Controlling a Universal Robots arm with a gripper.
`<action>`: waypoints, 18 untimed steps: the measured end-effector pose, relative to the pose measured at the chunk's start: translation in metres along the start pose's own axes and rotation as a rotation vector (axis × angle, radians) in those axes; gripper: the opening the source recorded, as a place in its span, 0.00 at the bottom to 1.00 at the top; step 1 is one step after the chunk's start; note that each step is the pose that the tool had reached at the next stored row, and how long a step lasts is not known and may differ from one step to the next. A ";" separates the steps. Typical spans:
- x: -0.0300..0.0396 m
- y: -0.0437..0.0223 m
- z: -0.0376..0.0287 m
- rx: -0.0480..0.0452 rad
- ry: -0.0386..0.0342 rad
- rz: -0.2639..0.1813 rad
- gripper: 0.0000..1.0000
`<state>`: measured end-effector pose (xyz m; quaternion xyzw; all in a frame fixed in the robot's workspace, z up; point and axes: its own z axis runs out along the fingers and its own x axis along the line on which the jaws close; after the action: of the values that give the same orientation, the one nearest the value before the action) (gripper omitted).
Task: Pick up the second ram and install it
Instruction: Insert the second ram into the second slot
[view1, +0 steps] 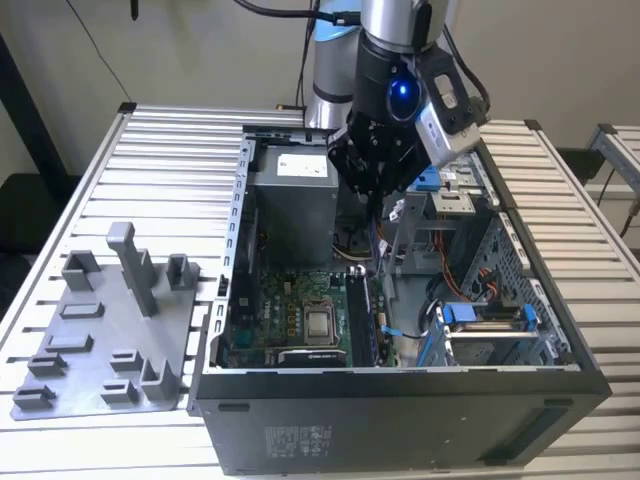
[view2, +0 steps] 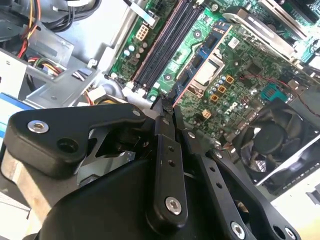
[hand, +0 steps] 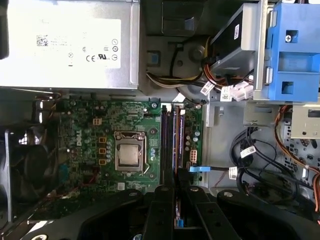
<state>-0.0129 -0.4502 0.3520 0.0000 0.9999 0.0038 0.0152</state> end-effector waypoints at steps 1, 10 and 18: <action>0.0000 0.0000 0.0018 -0.0001 0.0001 0.000 0.14; -0.0011 -0.0001 0.0118 0.0007 0.0209 0.009 0.14; -0.0008 -0.0003 0.0223 0.0010 0.0333 0.013 0.14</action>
<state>-0.0114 -0.4503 0.3297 0.0066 1.0000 0.0034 -0.0015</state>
